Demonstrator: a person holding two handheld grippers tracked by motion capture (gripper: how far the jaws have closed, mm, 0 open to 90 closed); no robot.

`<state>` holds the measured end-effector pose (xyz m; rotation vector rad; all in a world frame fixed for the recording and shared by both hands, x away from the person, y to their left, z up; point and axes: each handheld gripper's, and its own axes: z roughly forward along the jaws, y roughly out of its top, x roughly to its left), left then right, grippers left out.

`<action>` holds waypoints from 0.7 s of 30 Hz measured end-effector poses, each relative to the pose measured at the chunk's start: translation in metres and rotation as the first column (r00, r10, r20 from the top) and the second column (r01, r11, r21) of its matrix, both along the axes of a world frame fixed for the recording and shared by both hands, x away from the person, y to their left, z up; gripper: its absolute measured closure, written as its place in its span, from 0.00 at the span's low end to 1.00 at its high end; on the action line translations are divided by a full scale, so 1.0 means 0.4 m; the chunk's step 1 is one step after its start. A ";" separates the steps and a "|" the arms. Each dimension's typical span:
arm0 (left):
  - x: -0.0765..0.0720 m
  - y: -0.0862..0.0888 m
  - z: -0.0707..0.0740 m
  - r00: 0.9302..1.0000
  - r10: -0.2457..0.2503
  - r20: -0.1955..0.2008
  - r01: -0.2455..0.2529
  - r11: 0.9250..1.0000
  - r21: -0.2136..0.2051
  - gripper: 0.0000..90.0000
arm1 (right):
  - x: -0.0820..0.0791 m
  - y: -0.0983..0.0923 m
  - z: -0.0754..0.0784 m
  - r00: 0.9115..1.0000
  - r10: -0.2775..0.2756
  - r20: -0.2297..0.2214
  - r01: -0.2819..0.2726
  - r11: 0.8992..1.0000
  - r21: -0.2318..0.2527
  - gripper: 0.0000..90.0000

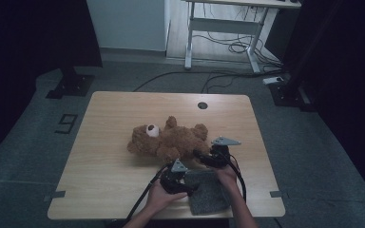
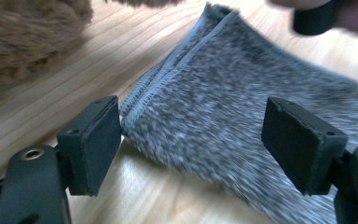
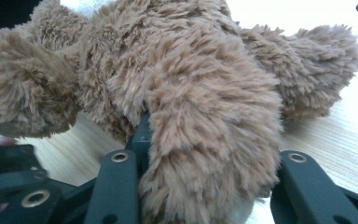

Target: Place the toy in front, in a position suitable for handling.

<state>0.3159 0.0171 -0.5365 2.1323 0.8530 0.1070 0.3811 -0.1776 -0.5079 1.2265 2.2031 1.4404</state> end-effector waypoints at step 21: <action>-0.007 0.024 -0.020 0.998 -0.061 -0.030 0.060 0.997 -0.039 0.88 | -0.002 0.004 0.008 1.000 -0.003 0.002 0.003 1.000 -0.020 0.65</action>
